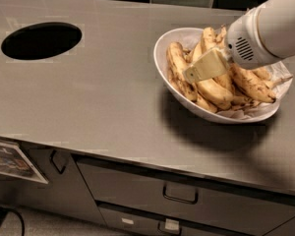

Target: Pick banana from white bowl

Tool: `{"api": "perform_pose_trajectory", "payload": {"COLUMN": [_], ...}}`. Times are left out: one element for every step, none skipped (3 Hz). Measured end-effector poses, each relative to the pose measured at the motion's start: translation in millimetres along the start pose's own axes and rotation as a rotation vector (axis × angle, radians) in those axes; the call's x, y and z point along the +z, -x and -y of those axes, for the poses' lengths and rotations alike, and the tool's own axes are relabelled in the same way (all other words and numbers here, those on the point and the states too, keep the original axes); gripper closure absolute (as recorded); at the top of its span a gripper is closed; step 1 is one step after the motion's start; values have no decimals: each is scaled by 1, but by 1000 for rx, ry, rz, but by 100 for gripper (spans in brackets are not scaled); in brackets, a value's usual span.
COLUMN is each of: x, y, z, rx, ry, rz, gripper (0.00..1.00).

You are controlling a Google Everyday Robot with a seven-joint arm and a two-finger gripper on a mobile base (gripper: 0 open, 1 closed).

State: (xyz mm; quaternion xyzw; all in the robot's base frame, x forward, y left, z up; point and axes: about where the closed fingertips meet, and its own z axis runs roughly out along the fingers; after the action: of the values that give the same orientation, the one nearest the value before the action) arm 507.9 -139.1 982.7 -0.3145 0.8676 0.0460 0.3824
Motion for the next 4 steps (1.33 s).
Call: {"api": "perform_pose_trajectory", "payload": {"x": [-1,-5,-8,-7], "y": [4,11,15,17], "z": [-2,-6,-5,-1], "rx": [-3,-8,-13,-6], "ry": [-13,-41,-85,-128], "rz": [5,21,31,38], "gripper": [31,31,31,31]}}
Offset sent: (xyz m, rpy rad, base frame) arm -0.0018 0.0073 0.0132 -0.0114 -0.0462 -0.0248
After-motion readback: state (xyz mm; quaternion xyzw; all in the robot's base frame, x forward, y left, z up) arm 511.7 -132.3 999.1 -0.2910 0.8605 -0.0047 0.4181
